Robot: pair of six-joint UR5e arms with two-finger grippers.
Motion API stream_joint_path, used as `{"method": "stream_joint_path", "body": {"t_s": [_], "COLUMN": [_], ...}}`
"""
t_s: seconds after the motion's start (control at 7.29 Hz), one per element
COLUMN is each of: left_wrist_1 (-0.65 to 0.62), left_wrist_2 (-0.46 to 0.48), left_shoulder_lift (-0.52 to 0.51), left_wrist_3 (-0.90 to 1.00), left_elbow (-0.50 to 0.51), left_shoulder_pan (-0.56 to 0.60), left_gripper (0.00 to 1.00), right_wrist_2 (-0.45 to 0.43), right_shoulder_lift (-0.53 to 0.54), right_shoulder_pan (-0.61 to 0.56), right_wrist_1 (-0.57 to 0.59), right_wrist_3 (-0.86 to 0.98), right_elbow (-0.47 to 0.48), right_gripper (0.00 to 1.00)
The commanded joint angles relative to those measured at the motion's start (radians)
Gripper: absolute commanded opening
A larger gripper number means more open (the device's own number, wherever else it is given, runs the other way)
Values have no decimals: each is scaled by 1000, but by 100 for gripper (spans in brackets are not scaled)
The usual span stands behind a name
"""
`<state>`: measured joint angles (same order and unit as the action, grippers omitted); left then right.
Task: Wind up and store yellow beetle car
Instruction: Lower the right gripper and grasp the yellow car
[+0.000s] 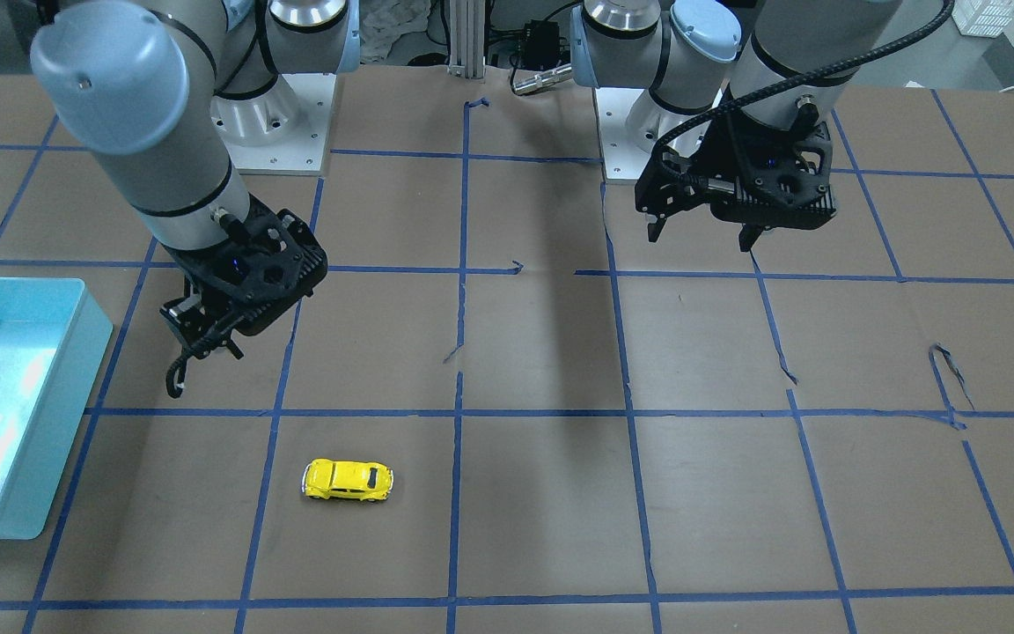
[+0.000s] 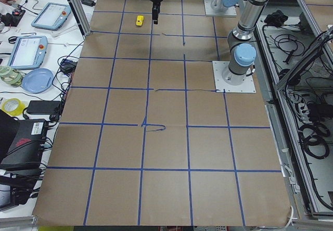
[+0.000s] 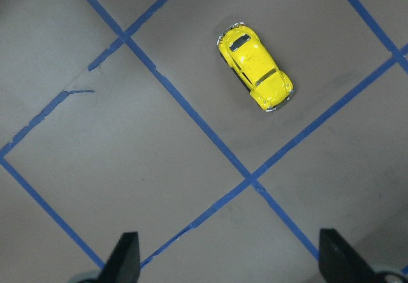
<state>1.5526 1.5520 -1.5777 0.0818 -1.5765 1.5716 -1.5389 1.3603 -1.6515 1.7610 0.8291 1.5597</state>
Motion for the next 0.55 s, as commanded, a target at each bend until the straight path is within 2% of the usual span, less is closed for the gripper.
{"method": "stream_joint_path", "body": {"t_s": [0.0, 0.14, 0.27, 0.41], "left_wrist_1": [-3, -5, -3, -5], "left_wrist_2": [0, 0, 0, 0], "left_shoulder_lift": [2, 2, 2, 2], "left_wrist_3": [-1, -1, -1, -1], "left_elbow": [-7, -7, -8, -8], "left_shoulder_pan": [-2, -2, -2, -2], "left_gripper": [100, 100, 100, 100], "right_wrist_2": [-12, -14, -15, -15], "right_shoulder_lift": [-107, -143, -212, -243], "right_shoulder_pan": [-25, -30, -30, -30], "right_wrist_1": [122, 188, 316, 351], "right_wrist_3": [154, 195, 352, 515], "right_elbow": [25, 48, 49, 45], "right_gripper": [100, 100, 100, 100]}}
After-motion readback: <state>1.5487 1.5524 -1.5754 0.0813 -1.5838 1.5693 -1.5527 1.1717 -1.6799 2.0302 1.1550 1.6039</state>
